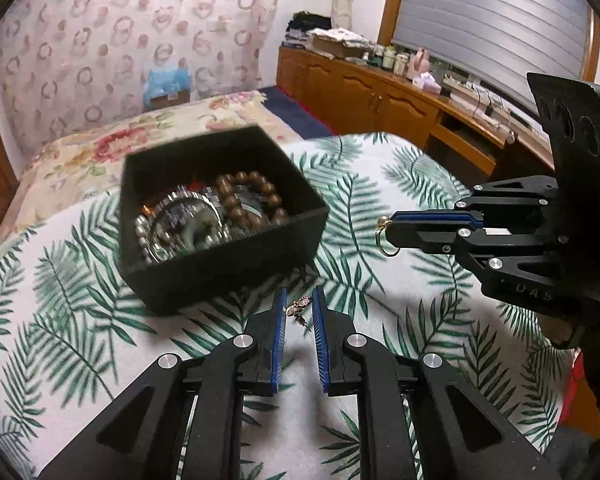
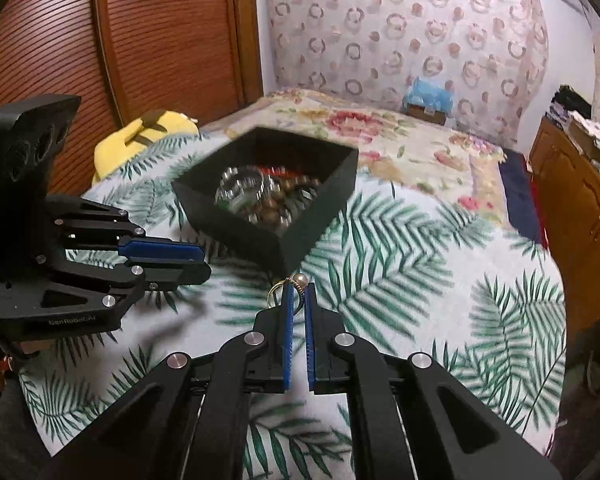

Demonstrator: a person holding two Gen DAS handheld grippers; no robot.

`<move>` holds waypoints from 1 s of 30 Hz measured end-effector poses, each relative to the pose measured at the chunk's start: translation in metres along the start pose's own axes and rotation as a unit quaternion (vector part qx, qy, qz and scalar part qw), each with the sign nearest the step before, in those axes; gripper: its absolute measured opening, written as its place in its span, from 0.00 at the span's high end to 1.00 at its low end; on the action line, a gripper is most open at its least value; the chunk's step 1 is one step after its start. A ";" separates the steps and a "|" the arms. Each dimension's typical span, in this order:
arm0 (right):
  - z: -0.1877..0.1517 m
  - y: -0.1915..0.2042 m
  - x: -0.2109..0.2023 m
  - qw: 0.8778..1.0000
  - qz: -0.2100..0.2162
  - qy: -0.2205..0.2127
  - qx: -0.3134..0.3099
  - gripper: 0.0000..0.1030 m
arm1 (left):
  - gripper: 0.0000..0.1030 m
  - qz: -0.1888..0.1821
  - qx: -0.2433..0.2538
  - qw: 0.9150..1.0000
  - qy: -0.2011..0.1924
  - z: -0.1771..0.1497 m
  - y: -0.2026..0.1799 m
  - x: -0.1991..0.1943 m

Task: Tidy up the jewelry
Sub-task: 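Lower the earring and gold ring into the box and open both tools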

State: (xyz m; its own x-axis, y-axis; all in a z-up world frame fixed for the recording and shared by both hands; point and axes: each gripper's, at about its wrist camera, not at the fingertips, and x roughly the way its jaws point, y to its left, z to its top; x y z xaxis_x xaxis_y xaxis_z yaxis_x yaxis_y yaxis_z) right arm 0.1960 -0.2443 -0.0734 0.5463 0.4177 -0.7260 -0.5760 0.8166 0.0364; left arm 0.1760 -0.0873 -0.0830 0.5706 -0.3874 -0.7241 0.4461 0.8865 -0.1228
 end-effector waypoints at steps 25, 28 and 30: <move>0.061 0.008 0.027 0.998 0.050 -0.042 0.007 0.94 | 0.88 0.040 -0.039 0.998 -0.038 0.028 0.046 -0.005; 0.061 0.008 0.031 0.998 0.048 -0.039 0.008 0.94 | 0.88 0.047 -0.039 0.997 -0.037 0.031 0.048 -0.003; 0.059 0.008 0.031 0.998 0.047 -0.039 0.009 0.94 | 0.88 0.048 -0.039 0.997 -0.037 0.033 0.049 -0.002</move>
State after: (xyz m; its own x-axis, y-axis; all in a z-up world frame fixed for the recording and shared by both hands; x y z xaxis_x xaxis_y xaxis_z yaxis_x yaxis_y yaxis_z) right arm 0.2448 -0.2014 -0.0550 0.5366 0.5218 -0.6632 -0.6166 0.7790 0.1140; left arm 0.2196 -0.0511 -0.0652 0.6588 -0.3149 -0.6833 0.3338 0.9363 -0.1097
